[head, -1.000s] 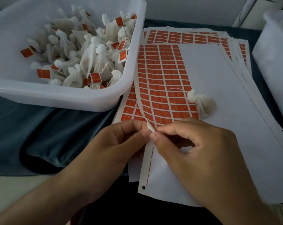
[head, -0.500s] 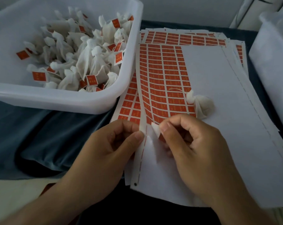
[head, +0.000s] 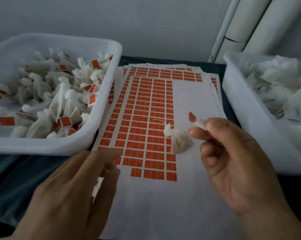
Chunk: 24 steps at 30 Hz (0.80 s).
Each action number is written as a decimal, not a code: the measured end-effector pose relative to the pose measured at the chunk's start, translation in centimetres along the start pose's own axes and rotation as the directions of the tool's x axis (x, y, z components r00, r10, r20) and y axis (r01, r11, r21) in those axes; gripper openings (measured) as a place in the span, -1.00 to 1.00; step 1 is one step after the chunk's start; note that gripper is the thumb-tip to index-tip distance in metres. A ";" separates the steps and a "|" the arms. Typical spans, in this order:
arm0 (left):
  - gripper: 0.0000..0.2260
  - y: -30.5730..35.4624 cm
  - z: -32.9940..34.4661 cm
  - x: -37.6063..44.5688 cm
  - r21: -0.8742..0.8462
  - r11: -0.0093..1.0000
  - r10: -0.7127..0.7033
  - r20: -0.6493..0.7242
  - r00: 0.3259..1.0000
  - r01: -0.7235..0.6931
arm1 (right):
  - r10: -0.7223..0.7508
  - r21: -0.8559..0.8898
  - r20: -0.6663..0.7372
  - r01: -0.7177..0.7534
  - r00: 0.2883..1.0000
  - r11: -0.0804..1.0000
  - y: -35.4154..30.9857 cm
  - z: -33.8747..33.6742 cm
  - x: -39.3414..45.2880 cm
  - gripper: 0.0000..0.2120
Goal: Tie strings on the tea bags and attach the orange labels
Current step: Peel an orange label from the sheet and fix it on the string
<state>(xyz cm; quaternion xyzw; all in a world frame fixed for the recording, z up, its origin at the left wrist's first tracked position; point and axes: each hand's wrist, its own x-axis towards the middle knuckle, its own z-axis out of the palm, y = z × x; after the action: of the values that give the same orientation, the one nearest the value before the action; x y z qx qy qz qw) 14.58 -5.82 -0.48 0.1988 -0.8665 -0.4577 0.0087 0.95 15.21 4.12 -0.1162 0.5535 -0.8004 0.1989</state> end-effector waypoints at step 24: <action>-0.84 7.3 3.4 13.9 -0.209 0.961 0.196 0.045 0.979 -0.183 | -0.092 -0.380 0.050 0.104 0.994 0.919 -1.5 -2.0 11.1 -0.94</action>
<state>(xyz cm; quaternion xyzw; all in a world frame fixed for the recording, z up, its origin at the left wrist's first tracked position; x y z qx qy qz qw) -1.35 -4.34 1.04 0.0978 -0.8299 -0.5475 0.0444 -10.08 12.44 4.44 -0.1927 0.6891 -0.6843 0.1406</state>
